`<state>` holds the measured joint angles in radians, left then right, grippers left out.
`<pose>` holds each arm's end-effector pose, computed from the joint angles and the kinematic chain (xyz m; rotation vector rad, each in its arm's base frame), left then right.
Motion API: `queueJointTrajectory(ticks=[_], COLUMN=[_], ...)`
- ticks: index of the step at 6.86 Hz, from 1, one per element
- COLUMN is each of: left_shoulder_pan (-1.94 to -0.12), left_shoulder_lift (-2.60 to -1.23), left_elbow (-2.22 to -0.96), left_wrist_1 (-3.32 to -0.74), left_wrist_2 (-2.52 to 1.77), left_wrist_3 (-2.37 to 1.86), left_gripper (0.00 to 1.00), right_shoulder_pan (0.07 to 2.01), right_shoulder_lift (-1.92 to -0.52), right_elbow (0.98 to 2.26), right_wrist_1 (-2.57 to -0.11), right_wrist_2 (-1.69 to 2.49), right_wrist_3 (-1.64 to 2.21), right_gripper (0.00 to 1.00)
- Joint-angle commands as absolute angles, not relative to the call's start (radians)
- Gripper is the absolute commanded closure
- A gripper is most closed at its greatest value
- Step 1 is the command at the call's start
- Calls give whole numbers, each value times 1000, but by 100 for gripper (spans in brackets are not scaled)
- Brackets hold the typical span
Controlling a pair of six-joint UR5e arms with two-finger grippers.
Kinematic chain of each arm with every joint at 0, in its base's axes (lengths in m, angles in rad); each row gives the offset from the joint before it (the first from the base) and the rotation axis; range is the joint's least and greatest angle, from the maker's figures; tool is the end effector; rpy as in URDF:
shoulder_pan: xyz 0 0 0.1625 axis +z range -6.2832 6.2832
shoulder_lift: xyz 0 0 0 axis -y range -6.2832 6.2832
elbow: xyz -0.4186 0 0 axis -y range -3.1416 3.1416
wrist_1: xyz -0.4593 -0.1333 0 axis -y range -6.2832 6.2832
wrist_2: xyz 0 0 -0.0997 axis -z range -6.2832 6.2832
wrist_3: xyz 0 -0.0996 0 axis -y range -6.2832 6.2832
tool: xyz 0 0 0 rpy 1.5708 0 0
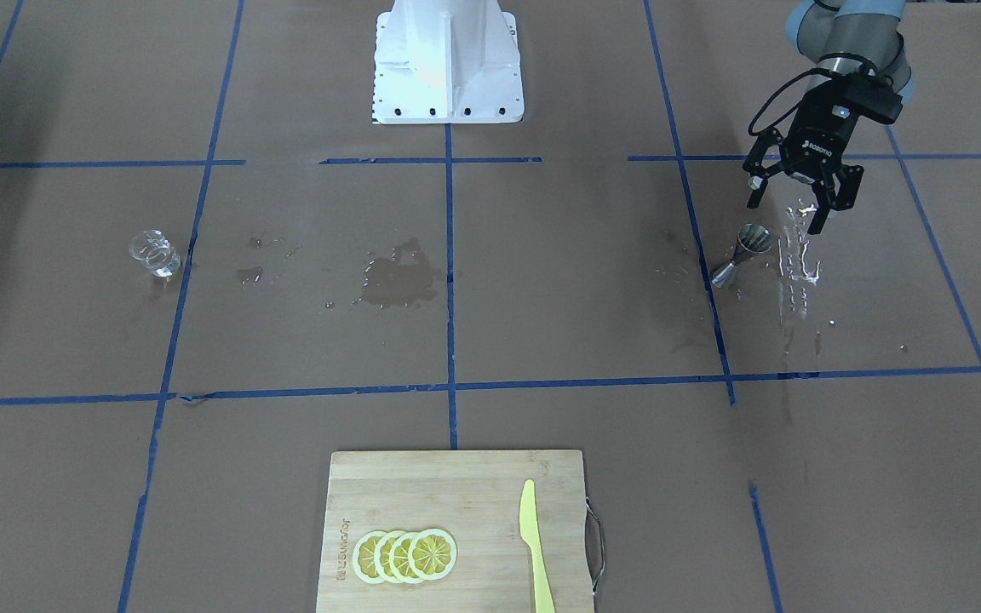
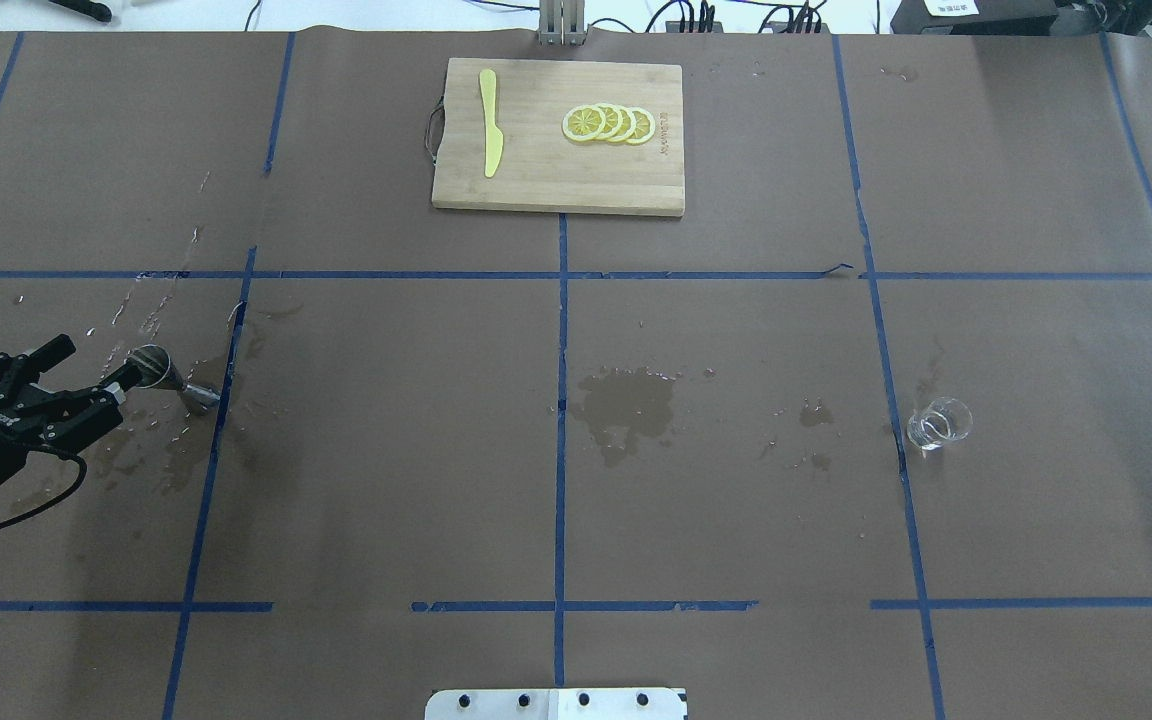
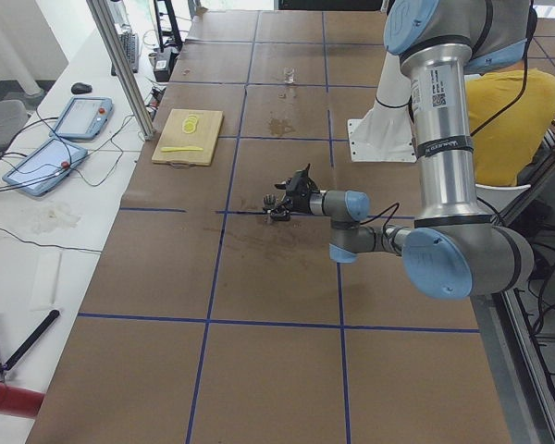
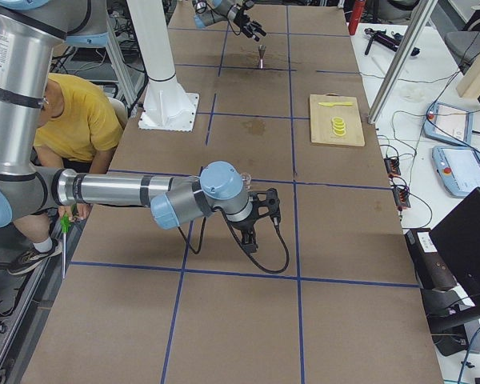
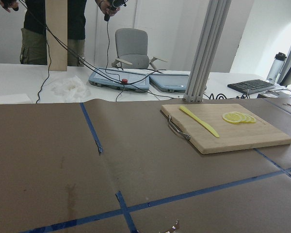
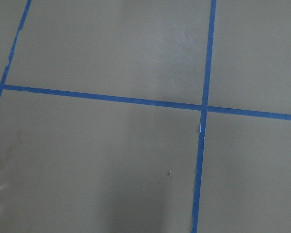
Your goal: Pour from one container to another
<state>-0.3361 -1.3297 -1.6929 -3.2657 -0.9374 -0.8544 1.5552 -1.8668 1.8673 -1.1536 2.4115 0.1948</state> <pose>0.3481 -0.3252 0.5234 1.1769 1.0519 -0.2008 0.0520 -0.4561 0.5829 0.3031 -0.8636 -0.0090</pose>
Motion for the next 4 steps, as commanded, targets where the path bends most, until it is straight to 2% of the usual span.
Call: queueJointTrajectory(ticks=[1,2,4], left_shoulder_pan=[-261,-215,-178], left_shoulder_lift=[-1363,-1446,-1526], left_elbow=[-1640,-1553,-1496], left_wrist_1=[-3264,-3263,-3249], left_wrist_2=[-797,-667,-635], left_wrist_3=[-867,-865,-867], left_gripper=[0,0,0], right_shoulder_pan=[1555,1555,1555], right_shoulder_lift=[-1867,-1867,-1865], right_elbow=[1868,1867,1867], right_wrist_1=[-1154,-1154,-1154], right_wrist_2=[2413,2411,2411], right_wrist_3=[195,195,195], right_gripper=[0,0,0])
